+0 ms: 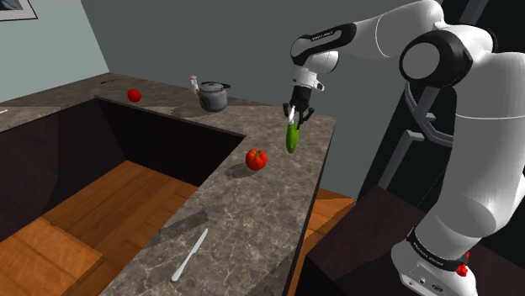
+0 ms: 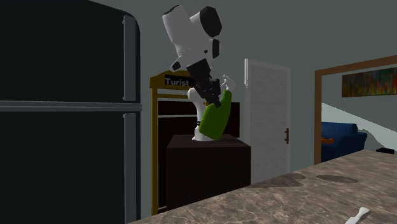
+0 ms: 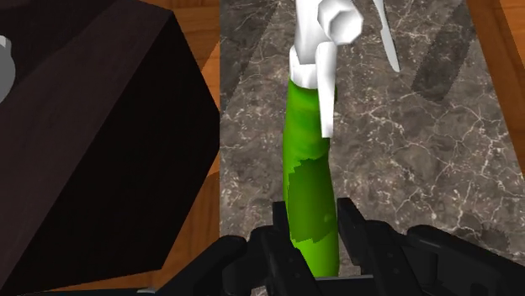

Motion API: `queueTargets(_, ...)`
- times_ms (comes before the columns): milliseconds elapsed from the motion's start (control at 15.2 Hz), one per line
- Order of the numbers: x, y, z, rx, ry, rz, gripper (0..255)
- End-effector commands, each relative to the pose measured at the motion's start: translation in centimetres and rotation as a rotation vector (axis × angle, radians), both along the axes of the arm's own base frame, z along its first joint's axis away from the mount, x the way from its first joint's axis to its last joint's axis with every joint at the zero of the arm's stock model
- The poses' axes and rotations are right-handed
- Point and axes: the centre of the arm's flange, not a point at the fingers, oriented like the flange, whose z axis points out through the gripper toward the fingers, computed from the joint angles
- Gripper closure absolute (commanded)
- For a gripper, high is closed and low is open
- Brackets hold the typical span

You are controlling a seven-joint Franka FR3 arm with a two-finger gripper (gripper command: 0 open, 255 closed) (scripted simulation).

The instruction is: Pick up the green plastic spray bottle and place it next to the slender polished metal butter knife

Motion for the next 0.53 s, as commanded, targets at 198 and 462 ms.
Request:
queueTargets(198, -0.9, 6.7, -0.2, 0.000, 0.000, -0.001, 255)
queueTargets(462, -1.4, 12.0, -0.2, 0.000, 0.000, -0.001, 255)
